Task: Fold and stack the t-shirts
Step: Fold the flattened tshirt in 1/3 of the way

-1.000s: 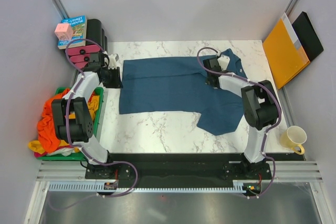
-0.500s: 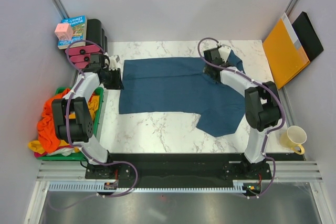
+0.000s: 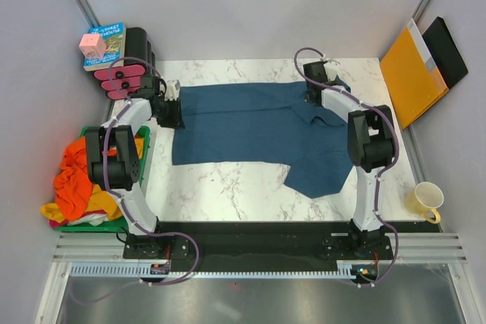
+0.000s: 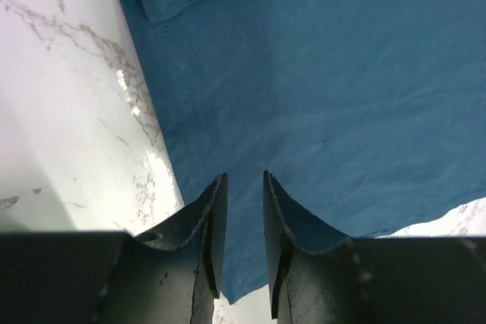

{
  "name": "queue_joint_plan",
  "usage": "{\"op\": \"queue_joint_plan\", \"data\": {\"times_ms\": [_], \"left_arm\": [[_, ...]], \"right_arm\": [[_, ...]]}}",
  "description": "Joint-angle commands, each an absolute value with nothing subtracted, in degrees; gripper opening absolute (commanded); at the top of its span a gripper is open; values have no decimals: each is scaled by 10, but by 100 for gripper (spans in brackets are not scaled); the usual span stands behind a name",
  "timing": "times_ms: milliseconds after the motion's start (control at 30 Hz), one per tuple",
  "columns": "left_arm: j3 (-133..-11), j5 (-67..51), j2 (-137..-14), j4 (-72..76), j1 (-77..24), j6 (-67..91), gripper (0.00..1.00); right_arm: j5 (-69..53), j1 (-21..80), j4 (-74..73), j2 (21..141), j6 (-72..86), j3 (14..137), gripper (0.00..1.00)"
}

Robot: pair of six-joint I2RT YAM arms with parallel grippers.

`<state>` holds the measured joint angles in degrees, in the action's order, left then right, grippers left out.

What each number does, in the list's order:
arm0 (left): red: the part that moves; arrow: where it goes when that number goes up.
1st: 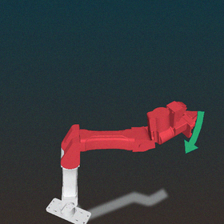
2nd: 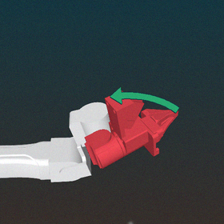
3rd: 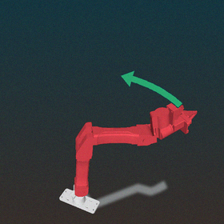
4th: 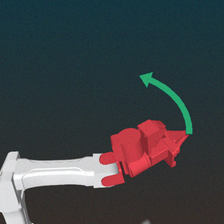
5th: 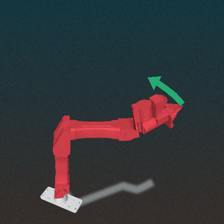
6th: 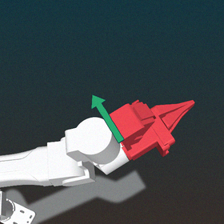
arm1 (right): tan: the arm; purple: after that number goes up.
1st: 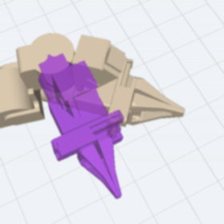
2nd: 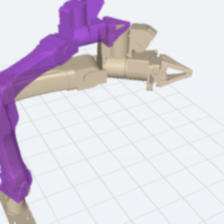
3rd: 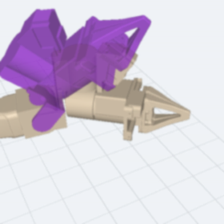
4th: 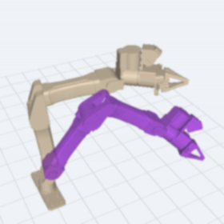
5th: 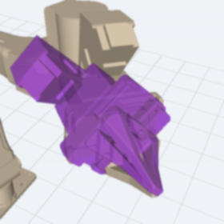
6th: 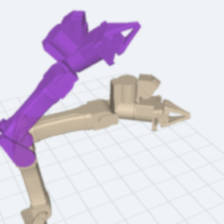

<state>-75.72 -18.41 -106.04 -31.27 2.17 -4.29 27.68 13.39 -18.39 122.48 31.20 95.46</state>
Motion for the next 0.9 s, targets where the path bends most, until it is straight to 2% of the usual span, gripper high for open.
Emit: {"op": "queue_joint_plan", "data": {"times_ms": [0,233,367,600,733,867], "left_arm": [[-783,-192,-1070,-301,13,-31,31],[-776,-192,-1074,-301,11,-33,31],[-773,-193,-1071,-303,10,-33,31],[-762,-191,-1037,-303,9,-36,31],[-756,-199,-1033,-303,9,-29,31],[-747,-204,-1028,-302,9,-27,31]], "right_arm": [[261,143,-193,1203,331,891,0],[237,158,-168,1174,354,800,0],[245,159,-180,1180,355,798,1],[284,158,-148,1103,341,812,9],[272,159,-176,1101,336,835,9],[268,163,-176,1099,340,805,8]]}}
